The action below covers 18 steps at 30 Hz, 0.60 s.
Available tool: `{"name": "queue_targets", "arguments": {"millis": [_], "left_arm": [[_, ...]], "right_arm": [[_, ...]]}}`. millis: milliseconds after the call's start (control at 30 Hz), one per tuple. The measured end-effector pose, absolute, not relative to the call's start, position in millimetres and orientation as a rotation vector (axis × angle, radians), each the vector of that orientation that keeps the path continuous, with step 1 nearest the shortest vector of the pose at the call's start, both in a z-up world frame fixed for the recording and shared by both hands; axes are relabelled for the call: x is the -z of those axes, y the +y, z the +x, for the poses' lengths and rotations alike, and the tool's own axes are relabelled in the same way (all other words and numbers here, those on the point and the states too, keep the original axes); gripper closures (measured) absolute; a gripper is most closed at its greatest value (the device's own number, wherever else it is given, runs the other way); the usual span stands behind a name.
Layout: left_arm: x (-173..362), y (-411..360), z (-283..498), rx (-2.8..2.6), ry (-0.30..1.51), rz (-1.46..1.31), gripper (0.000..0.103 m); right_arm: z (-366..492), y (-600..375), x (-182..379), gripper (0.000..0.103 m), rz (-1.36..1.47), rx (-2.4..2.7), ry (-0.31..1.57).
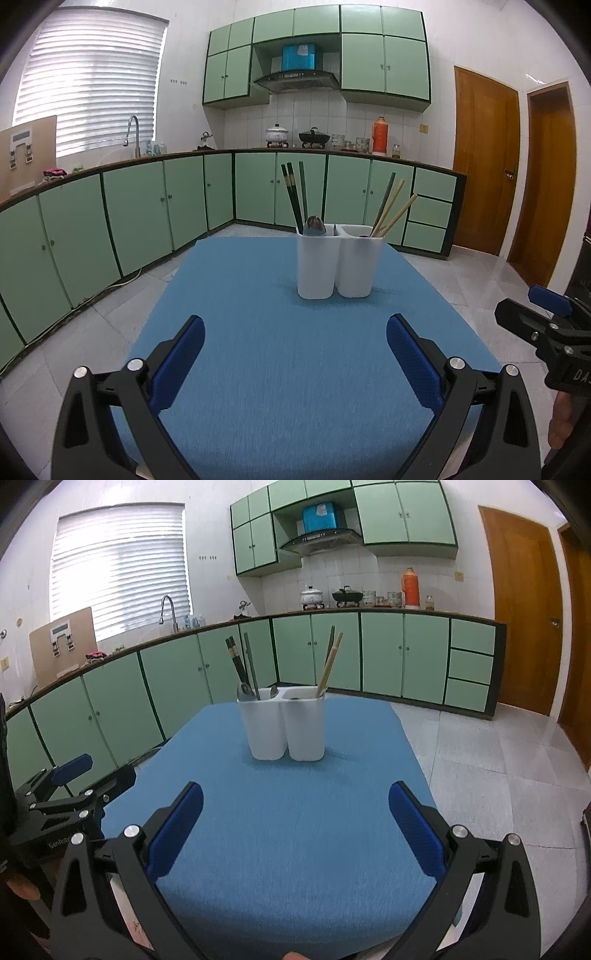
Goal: Organize utensils
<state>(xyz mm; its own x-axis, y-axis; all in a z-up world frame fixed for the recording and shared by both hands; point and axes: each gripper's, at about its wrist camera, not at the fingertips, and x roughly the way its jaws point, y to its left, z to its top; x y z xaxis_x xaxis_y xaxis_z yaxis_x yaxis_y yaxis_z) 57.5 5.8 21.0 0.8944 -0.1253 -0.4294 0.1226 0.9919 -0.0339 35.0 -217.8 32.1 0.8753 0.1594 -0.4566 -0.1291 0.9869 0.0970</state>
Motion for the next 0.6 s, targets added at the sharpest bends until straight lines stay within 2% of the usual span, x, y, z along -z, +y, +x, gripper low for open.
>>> {"name": "queue_targets", "arguments": {"millis": [600], "left_arm": [[-26.3, 3.1, 51.5, 0.140, 0.412, -0.012, 0.006]], "right_arm": [[29.8, -216.1, -36.3, 0.005, 0.044, -0.150, 0.437]]}}
